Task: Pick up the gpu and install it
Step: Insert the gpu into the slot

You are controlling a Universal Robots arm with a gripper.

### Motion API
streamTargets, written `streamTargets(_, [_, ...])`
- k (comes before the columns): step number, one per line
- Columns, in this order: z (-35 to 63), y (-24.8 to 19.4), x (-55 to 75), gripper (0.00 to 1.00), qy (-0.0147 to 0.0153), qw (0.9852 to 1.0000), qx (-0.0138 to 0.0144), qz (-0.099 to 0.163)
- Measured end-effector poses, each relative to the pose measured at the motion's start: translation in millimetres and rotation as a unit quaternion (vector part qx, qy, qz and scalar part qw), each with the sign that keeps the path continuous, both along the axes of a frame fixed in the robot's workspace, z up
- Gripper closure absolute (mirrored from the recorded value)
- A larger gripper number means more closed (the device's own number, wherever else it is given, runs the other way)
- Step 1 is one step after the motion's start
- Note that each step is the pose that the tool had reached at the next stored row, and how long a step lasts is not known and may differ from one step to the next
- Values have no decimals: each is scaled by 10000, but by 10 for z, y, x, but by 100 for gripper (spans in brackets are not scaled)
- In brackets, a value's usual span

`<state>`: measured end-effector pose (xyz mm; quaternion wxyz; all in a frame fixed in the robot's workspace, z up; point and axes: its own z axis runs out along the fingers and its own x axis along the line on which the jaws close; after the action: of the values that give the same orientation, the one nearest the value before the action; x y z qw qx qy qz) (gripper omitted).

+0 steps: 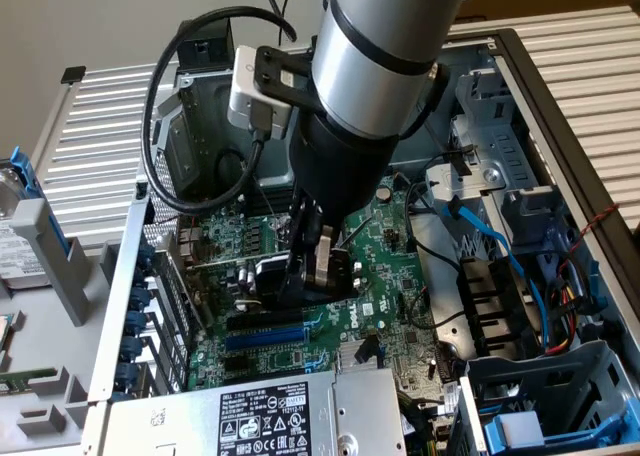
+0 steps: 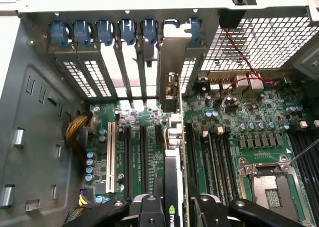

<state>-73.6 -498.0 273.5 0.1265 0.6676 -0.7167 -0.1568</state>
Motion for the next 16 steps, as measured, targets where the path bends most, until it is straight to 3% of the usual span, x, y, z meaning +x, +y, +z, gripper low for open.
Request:
streamTargets(4, [0,-6,15,72,347,9994,3,-1])
streamTargets(5, [1,-7,21,72,369,9993,4,0])
streamTargets(8, [1,-7,22,72,372,9993,3,-1])
streamTargets(10, [-1,-7,44,72,390,9992,4,9])
streamTargets(16, [1,-7,97,72,483,9987,-5,189])
